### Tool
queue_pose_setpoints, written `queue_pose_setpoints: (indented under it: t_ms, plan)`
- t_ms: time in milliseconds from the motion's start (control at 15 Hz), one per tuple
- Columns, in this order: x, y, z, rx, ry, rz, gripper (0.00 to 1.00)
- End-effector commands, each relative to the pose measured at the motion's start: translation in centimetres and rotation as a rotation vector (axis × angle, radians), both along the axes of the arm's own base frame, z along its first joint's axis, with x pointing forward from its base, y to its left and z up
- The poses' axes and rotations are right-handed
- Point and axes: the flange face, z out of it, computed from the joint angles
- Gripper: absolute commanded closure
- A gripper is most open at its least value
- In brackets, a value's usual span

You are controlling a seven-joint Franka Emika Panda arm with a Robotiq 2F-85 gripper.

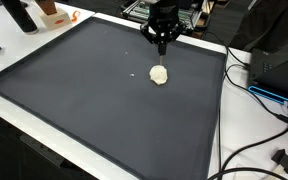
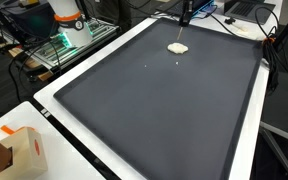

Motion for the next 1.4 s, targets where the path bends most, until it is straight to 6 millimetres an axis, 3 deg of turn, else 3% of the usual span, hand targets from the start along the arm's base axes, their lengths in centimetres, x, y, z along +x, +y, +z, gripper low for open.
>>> queue_pose_setpoints:
  t_ms: [0,1333]
  plan:
    - [0.4,-0.4,-1.0,0.031,-0.016,-0.003,0.97]
    - [1.3,-1.2,-4.6,0.034,0.017,-0.029,0.97]
